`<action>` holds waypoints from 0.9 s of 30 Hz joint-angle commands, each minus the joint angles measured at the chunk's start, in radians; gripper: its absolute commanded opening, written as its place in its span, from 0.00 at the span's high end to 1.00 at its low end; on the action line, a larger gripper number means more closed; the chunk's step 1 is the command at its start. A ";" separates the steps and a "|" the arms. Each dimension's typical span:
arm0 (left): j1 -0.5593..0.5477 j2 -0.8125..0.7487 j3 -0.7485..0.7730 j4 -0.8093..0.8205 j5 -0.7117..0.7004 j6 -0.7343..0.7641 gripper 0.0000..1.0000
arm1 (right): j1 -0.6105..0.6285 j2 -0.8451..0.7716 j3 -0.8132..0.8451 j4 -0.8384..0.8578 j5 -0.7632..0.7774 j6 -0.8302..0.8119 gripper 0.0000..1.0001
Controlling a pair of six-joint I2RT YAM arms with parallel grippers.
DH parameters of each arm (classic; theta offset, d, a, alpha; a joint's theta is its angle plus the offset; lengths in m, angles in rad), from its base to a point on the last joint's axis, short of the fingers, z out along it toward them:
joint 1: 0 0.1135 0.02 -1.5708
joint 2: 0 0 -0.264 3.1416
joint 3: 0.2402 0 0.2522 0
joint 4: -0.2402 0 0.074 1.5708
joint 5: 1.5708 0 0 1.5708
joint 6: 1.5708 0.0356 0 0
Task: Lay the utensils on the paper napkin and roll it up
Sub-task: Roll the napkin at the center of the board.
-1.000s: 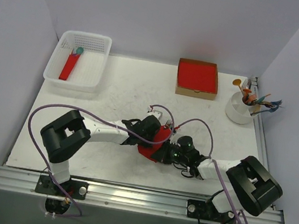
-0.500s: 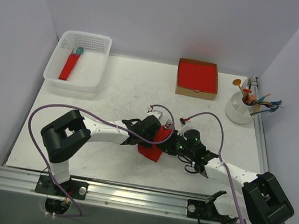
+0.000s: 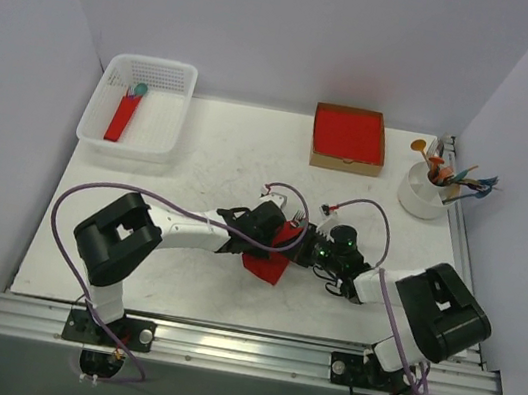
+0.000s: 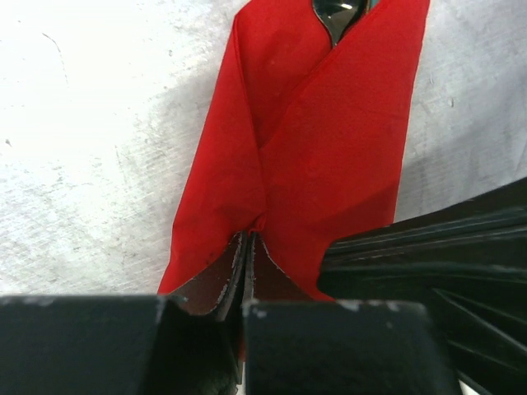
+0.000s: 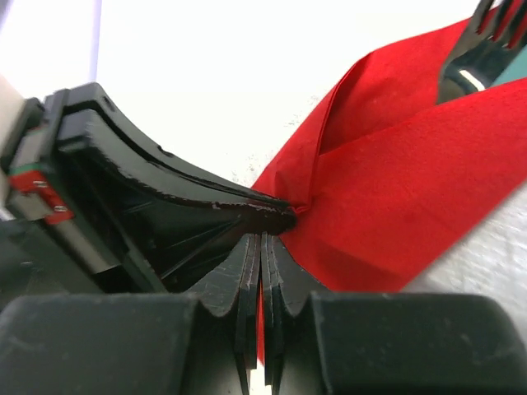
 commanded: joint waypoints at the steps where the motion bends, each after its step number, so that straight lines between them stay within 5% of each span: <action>1: 0.022 0.011 0.028 -0.033 -0.027 -0.001 0.98 | -0.001 0.071 -0.008 0.200 -0.057 0.045 1.00; 27: 0.029 -0.057 0.060 -0.090 -0.033 0.006 0.98 | -0.026 0.307 -0.083 0.476 -0.052 0.108 1.00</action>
